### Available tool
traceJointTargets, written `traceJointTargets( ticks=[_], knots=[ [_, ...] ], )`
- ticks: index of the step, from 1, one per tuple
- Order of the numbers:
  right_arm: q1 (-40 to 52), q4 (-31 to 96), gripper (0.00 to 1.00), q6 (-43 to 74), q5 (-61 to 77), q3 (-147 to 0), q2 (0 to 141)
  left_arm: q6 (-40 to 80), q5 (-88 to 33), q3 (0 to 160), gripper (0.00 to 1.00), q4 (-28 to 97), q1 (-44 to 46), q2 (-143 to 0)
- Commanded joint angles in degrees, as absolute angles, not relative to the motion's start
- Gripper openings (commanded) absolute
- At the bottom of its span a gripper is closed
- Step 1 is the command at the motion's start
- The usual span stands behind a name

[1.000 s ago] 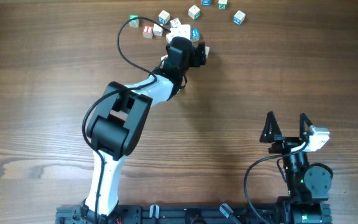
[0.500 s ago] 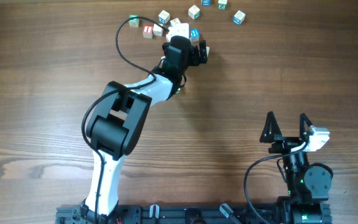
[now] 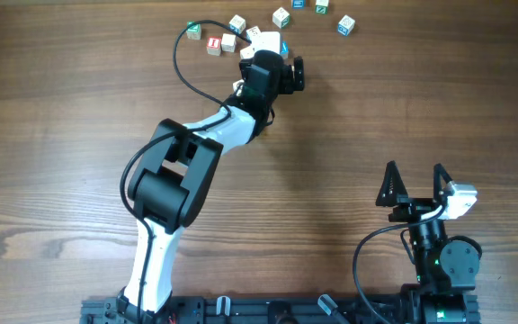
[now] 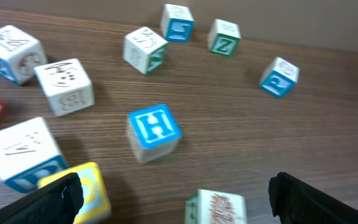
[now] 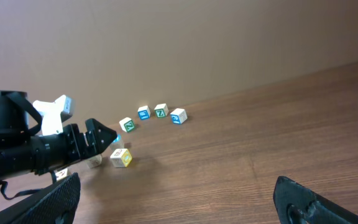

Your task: Form a horizontal line

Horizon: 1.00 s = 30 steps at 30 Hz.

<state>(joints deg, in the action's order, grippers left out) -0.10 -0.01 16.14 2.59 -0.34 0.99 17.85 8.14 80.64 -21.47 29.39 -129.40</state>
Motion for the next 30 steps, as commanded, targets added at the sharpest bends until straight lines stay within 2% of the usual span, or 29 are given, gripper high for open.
traceJointTargets(
  ticks=[1, 10, 18, 24, 30],
  knots=[
    [-0.36, -0.1, 1.0, 15.16, 3.31, -0.3, 0.58, 16.69, 9.08, 81.67, 0.99, -21.61, 30.94, -125.01],
    [-0.36, -0.12, 1.0, 15.16, 3.33, -0.3, 0.58, 16.69, 9.17, 81.67, 0.99, -20.67, 30.52, -123.96],
    [-0.36, -0.12, 1.0, 15.16, 3.33, -0.3, 0.58, 16.69, 14.46, 81.8, 0.99, -19.88, 30.37, -122.67],
    [-0.36, -0.12, 1.0, 15.16, 3.31, -0.3, 0.58, 16.8, 14.48, 81.8, 0.95, -19.09, 29.61, -123.07],
    [-0.36, -0.12, 1.0, 15.18, 3.31, -0.3, 0.58, 16.91, 14.46, 81.8, 0.95, -18.79, 27.92, -124.68]
  ],
)
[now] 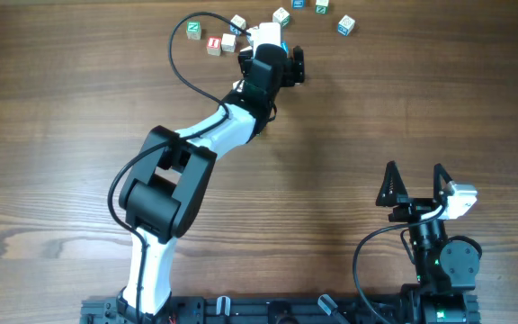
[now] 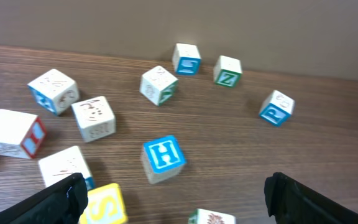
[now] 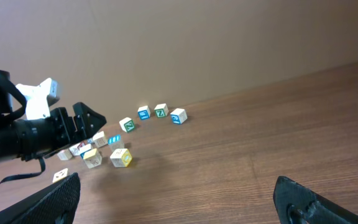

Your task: Form a horizontal line

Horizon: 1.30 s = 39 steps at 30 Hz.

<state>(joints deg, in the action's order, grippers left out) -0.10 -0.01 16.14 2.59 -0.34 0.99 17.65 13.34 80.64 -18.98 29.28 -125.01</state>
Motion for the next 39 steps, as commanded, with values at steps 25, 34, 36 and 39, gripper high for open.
traceJointTargets(
  ticks=[25, 34, 36, 39],
  knots=[
    [-0.36, -0.12, 1.0, 15.18, 3.31, -0.3, 0.58, 20.36, 14.46, 81.78, 0.91, -22.22, 27.35, -132.46],
    [-0.36, -0.12, 1.0, 15.14, 3.31, -0.3, 0.58, 22.94, 14.44, 81.8, 0.88, -22.85, 26.22, -134.47],
    [-0.36, -0.12, 1.0, 15.16, 3.33, -0.3, 0.58, 23.49, 14.41, 81.8, 0.86, -23.57, 25.93, -134.65],
    [-0.36, -0.12, 1.0, 15.16, 3.31, -0.3, 0.58, 23.42, 14.41, 81.8, 0.81, -24.77, 25.87, -134.65]
  ],
)
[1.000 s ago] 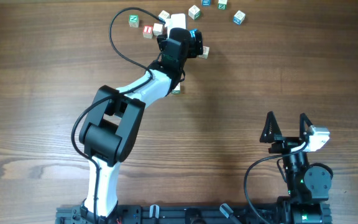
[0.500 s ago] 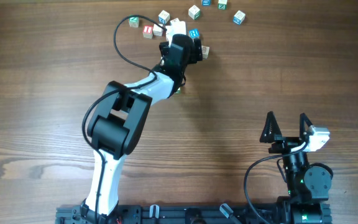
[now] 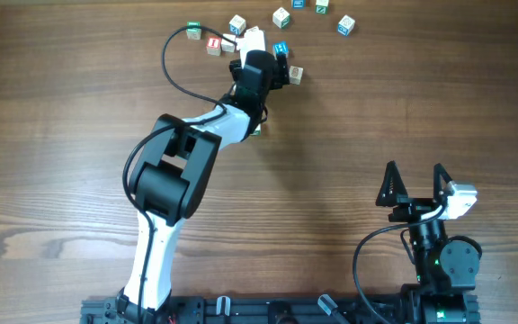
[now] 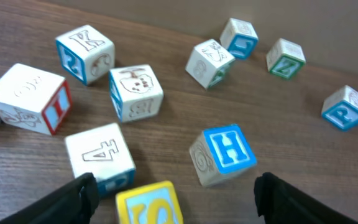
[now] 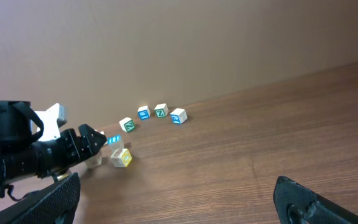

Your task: Form a horizontal line

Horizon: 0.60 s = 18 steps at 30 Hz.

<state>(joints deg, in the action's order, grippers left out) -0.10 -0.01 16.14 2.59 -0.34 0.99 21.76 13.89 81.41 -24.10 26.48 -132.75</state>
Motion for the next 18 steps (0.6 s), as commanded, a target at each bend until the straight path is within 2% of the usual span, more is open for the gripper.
traceJointTargets(
  ticks=[1, 13, 15, 18],
  knots=[
    [-0.36, -0.12, 1.0, 15.18, 3.31, -0.3, 0.58, 23.42, 14.41, 81.8, 0.79, -24.93, 25.87, -134.65],
    [-0.36, -0.12, 1.0, 15.16, 3.31, -0.3, 0.58, 22.72, 14.44, 81.8, 0.71, -24.36, 26.74, -134.32],
    [-0.36, -0.12, 1.0, 15.16, 3.31, -0.3, 0.58, 22.74, 14.44, 81.8, 0.75, -23.79, 26.87, -133.88],
    [-0.36, -0.12, 1.0, 15.14, 3.31, -0.3, 0.58, 22.72, 14.48, 81.8, 0.93, -22.85, 26.94, -132.55]
  ],
)
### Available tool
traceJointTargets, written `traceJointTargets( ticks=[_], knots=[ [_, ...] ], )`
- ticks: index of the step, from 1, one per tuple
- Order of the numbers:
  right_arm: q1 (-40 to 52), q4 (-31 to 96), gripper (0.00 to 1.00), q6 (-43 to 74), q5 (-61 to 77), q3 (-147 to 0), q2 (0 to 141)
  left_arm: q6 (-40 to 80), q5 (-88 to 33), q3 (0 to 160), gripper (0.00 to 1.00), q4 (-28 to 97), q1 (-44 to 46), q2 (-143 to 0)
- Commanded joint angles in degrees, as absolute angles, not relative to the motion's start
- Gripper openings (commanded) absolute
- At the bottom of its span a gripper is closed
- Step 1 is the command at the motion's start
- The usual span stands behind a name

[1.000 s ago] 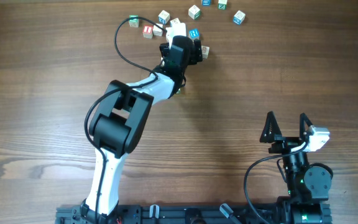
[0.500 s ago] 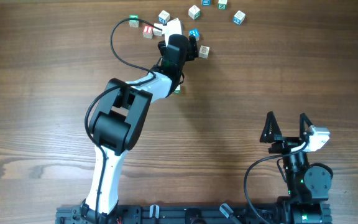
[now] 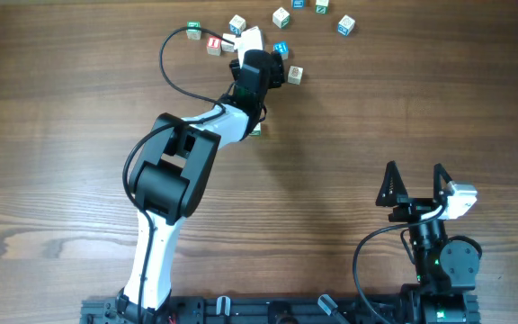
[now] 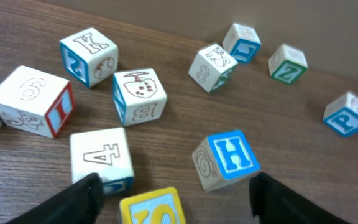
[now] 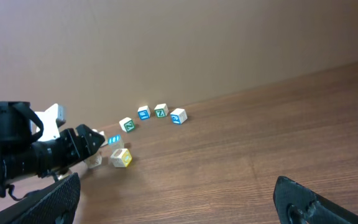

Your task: Form a horizontal line

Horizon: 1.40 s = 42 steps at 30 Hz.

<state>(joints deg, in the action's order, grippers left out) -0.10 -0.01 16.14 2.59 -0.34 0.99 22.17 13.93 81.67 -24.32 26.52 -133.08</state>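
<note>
Several lettered wooden cubes lie scattered at the table's far edge. In the left wrist view a yellow cube [image 4: 152, 208] sits low between the wide-apart fingers of my left gripper [image 4: 173, 205], which is open and holds nothing. Ahead of it are a blue H cube [image 4: 225, 158], a "4" cube [image 4: 101, 158], a B cube [image 4: 139, 94], a K cube [image 4: 88, 48] and a red-edged cube [image 4: 33, 99]. Further back are an "8" cube [image 4: 212, 58], an L cube [image 4: 241, 42], a green Z cube [image 4: 287, 62] and a P cube [image 4: 347, 113]. Overhead, the left gripper [image 3: 275, 65] is in among the cluster.
My right gripper [image 3: 414, 184] stands open at the near right, far from the cubes, with bare wood under it [image 5: 176, 205]. A black cable [image 3: 171, 63] loops left of the left arm. A greenish cube [image 3: 255, 130] lies beside the arm's forearm.
The left gripper has shifted only slightly at the cube cluster and stays open. The cubes lie as they did. The right arm has not moved.
The left gripper was open close in front of the H cube, the yellow cube by its left finger. Then it stood further back, with more of the cluster in view. Later it was lower and further left, with the yellow cube between its fingers, as now.
</note>
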Motion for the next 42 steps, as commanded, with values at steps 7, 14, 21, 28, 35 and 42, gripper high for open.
traceJointTargets(
  ticks=[7, 14, 21, 28, 35, 42],
  knots=[
    [-0.36, -0.12, 1.0, 15.16, 3.33, -0.3, 0.58, 21.82, 14.98, 82.81, 0.94, -20.29, 26.89, -128.9],
    [-0.36, -0.12, 1.0, 15.16, 3.33, -0.3, 0.58, 14.72, 18.04, 91.11, 0.92, -4.67, 28.91, -128.51],
    [-0.36, -0.12, 1.0, 15.16, 3.31, -0.3, 0.58, 17.32, 19.11, 93.45, 0.92, -2.22, 28.34, -125.71],
    [-0.36, -0.12, 1.0, 15.16, 3.31, -0.3, 0.58, 20.23, 15.9, 93.45, 0.85, -5.43, 27.38, -128.25],
    [-0.36, -0.12, 1.0, 15.14, 3.31, -0.3, 0.58, 19.75, 15.92, 93.45, 0.83, -2.87, 27.18, -130.58],
    [-0.36, -0.12, 1.0, 15.16, 3.31, -0.3, 0.58, 19.97, 15.9, 93.45, 0.81, -3.18, 27.24, -131.07]
  ],
)
